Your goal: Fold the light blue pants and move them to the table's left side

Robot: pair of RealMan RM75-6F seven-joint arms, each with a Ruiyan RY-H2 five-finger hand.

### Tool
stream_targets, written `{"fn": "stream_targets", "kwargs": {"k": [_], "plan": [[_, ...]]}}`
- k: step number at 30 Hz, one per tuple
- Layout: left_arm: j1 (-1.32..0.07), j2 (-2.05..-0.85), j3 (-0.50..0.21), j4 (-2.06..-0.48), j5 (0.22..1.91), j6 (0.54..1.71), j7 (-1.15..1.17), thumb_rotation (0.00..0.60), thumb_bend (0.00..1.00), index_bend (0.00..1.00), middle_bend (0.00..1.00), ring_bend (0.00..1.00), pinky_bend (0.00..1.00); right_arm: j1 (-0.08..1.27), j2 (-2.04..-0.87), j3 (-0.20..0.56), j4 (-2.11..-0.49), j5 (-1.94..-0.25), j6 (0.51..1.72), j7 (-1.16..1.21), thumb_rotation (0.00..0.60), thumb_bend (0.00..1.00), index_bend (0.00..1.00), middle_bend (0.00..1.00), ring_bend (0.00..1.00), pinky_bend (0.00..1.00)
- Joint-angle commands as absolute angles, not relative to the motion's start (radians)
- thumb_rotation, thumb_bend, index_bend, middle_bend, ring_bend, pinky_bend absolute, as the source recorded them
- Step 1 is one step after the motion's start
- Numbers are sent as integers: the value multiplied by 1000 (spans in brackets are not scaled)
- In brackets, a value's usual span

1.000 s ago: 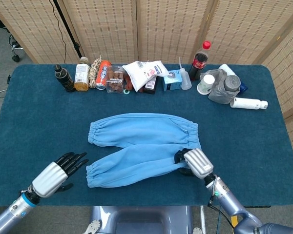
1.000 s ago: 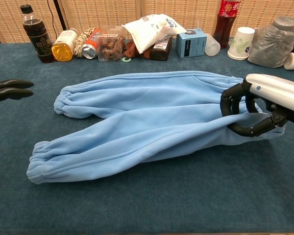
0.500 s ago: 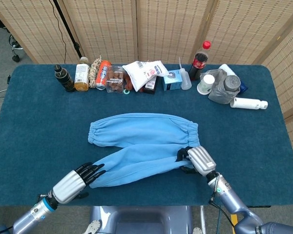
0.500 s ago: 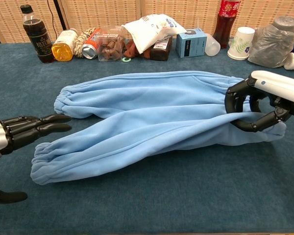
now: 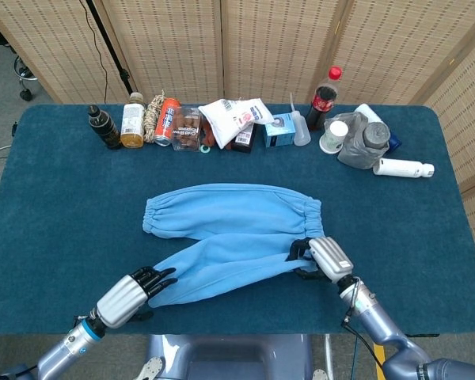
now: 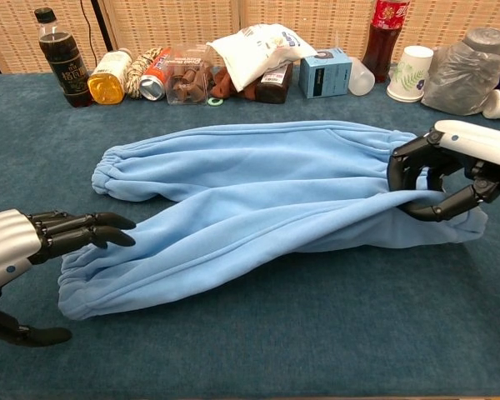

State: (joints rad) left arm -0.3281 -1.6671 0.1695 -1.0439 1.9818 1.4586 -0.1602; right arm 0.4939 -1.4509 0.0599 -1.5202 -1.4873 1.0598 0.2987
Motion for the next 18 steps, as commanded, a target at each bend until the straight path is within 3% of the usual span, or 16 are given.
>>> {"fn": "stream_targets", "kwargs": {"k": [1,7,18], "plan": [[-324,-1700,170,-1005,1973,1482,-185,600,107,241,194,317,318,493,-1445,56,-1533,-1495,1065,311,600,668,661,545,503,658],[-326,-1743,156,-969,1957,1510,-196,600,194,323,255,364,348,493,-1430,60,-1568,-1504,1079,321,600,668,661,545,503,658],[-345,-1805,128,-931,1911,1511,-213,600,328,568,449,517,459,488,-1403,58,-1603,-1506,1091,350,600,669,661,545,503,660]]}}
